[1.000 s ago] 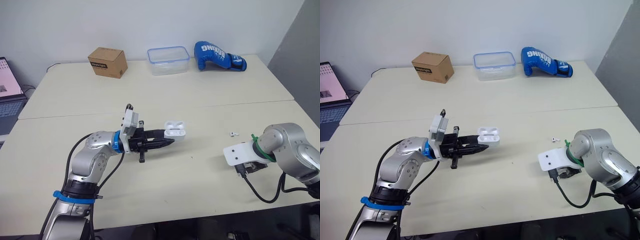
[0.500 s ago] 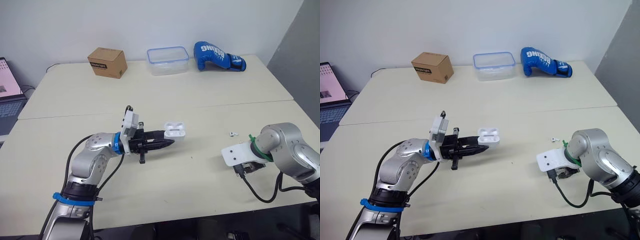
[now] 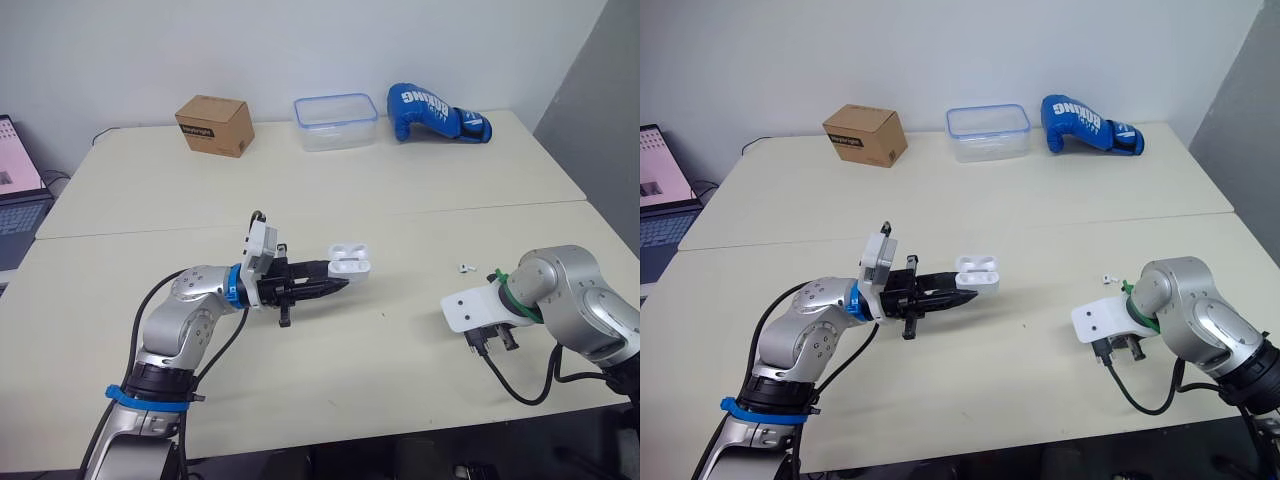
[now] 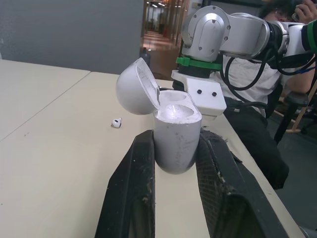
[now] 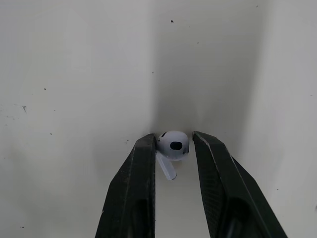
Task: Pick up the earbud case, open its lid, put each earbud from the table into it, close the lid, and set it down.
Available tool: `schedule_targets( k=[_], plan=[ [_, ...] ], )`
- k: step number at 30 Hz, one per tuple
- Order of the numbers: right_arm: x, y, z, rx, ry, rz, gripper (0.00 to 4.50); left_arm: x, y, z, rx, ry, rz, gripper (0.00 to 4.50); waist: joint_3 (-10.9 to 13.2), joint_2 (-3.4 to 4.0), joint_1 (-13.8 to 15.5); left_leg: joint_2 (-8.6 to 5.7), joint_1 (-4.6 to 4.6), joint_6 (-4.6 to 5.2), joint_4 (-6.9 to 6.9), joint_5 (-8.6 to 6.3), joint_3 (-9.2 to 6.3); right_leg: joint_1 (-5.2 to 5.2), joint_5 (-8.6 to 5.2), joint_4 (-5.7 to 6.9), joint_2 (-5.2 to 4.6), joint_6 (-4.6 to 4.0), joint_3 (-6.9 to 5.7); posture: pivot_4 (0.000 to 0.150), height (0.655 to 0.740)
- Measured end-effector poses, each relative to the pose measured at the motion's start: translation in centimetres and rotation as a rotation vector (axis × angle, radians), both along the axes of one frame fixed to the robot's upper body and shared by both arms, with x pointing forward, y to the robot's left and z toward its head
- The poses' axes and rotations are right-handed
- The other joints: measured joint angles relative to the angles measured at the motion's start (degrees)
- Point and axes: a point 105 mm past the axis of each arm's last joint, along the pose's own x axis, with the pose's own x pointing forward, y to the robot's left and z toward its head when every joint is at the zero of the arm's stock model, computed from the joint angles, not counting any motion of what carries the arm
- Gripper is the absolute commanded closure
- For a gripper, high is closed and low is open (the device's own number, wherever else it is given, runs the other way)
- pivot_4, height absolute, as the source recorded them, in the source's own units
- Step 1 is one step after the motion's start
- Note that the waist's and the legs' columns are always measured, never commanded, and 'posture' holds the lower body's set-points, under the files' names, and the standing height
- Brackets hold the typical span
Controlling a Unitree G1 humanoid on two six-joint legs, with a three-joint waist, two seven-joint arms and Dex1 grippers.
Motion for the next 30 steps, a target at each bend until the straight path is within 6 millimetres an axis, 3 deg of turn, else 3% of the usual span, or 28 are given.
schedule_targets(
  k=[9, 13, 25, 30],
  plan=[
    [0.0, 0.1, 0.0, -0.023, -0.016, 0.016, 3.29, 0.0, 0.0, -0.1, 0.0, 0.003, 0.002, 3.71, 0.0, 0.0, 0.0, 0.0, 0.0, 0.0, 0.0, 0.0, 0.0, 0.0, 0.0, 0.0, 0.0, 0.0, 0.01, 0.15, 0.7307],
    [0.0, 0.2, 0.0, -0.024, -0.015, 0.017, 4.1, 0.0, 0.0, -0.2, 0.0, 0.006, 0.003, 3.71, 0.0, 0.0, 0.0, 0.0, 0.0, 0.0, 0.0, 0.0, 0.0, 0.0, 0.0, 0.01, 0.0, 0.0, 0.0, 0.15, 0.7307],
    [0.0, 0.2, 0.1, -0.013, -0.018, -0.005, 4.1, -0.1, 0.1, -0.3, -0.001, -0.001, 0.001, 3.71, 0.0, 0.0, 0.0, 0.0, 0.0, 0.0, 0.0, 0.0, 0.0, 0.0, 0.0, 0.0, 0.0, 0.0, 0.0, 0.15, 0.7307],
    [0.1, 0.9, 1.6, 0.117, -0.056, -0.091, 4.1, 0.1, 0.3, -0.4, -0.007, 0.003, 0.012, 3.71, 0.0, 0.0, 0.08, 0.0, -0.02, 0.0, -0.01, 0.0, -0.03, -0.02, 0.0, -0.01, 0.0, 0.0, -0.01, 0.15, 0.7307]
  ],
)
